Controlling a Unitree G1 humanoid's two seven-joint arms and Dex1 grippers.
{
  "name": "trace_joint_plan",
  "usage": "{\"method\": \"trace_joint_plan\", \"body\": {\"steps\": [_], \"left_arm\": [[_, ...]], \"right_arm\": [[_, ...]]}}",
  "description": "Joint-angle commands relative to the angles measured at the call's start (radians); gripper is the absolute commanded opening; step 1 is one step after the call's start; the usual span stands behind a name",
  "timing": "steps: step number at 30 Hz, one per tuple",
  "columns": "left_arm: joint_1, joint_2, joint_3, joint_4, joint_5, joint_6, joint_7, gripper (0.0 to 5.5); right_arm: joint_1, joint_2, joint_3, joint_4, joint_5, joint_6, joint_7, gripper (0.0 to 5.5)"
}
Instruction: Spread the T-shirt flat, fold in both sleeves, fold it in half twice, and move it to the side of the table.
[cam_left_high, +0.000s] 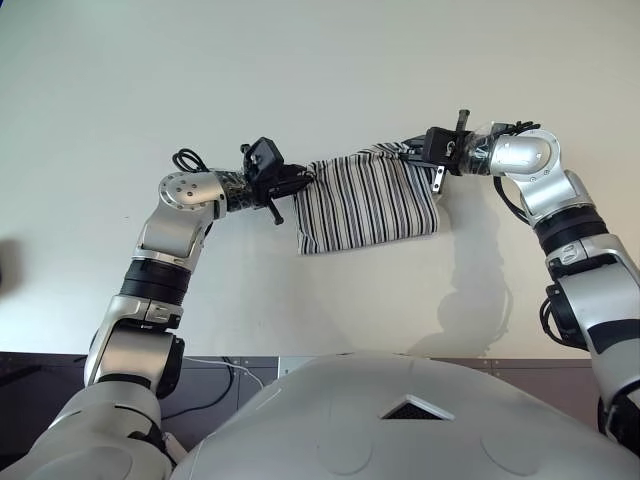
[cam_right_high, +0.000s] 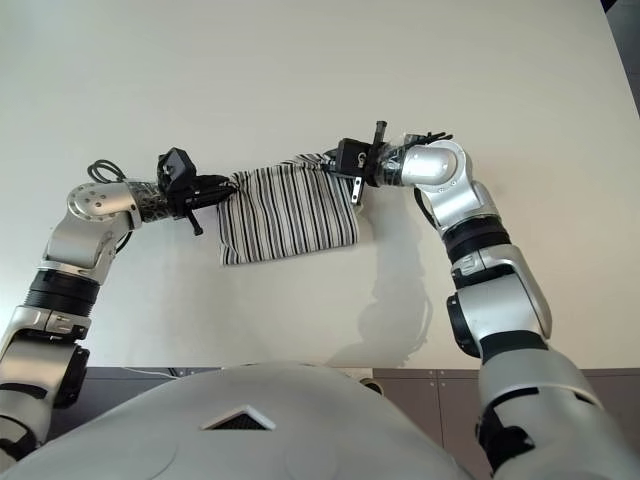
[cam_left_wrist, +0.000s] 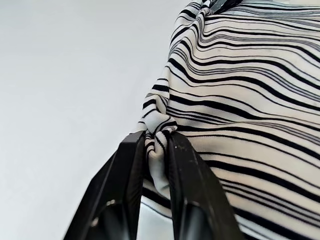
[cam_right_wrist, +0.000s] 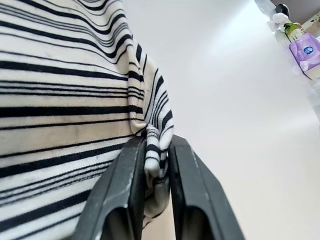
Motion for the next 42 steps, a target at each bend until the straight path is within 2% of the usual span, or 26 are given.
{"method": "trace_joint_plan", "body": {"steps": [1, 5, 10, 15, 18, 21, 23, 26, 32, 36, 38, 42], "left_arm": [[-0.013, -0.064, 0.098, -0.021, -0.075, 0.103, 0.054, 1.27], [-0.024, -0.084, 0.154, -0.03, -0.054, 0.147, 0.148, 1.27], [0.009, 0.023, 0.01, 0.036, 0.264, -0.118, 0.205, 1.27], [-0.055, 0.029, -0.003, 0.046, 0.36, -0.292, 0.226, 1.27], [-0.077, 0.029, -0.013, 0.044, 0.388, -0.337, 0.219, 1.27], [-0.039, 0.064, -0.07, 0.031, 0.421, -0.312, 0.126, 1.27], [-0.021, 0.052, -0.096, 0.033, 0.423, -0.287, 0.086, 1.27], [-0.066, -0.025, -0.139, 0.111, 0.45, -0.279, 0.1, 1.27], [-0.173, -0.161, -0.129, 0.255, 0.43, -0.324, 0.15, 1.27], [-0.19, -0.174, -0.094, 0.275, 0.417, -0.362, 0.177, 1.27], [-0.205, -0.164, -0.068, 0.281, 0.418, -0.381, 0.203, 1.27], [-0.25, -0.174, 0.01, 0.281, 0.398, -0.38, 0.285, 1.27]], "right_arm": [[0.019, -0.009, -0.033, -0.023, -0.006, -0.006, -0.029, 1.34], [0.032, -0.035, -0.068, -0.086, -0.001, -0.006, -0.056, 1.4], [0.053, 0.001, -0.105, -0.216, 0.063, 0.035, -0.043, 1.4], [0.111, 0.052, -0.088, -0.348, 0.239, 0.221, 0.151, 1.4], [0.114, 0.064, -0.083, -0.302, 0.29, 0.324, 0.258, 1.4], [0.114, 0.069, -0.067, -0.284, 0.284, 0.36, 0.313, 1.4], [0.112, 0.081, -0.054, -0.281, 0.265, 0.347, 0.322, 1.4], [0.09, 0.1, -0.026, -0.268, 0.236, 0.306, 0.34, 1.4], [0.098, 0.071, 0.017, -0.198, 0.17, 0.262, 0.39, 1.4], [0.131, 0.032, -0.018, -0.126, 0.164, 0.236, 0.367, 1.4], [0.118, 0.018, -0.07, -0.009, 0.168, 0.219, 0.31, 1.4], [0.117, -0.044, -0.192, 0.257, 0.173, 0.177, 0.093, 1.4]]}}
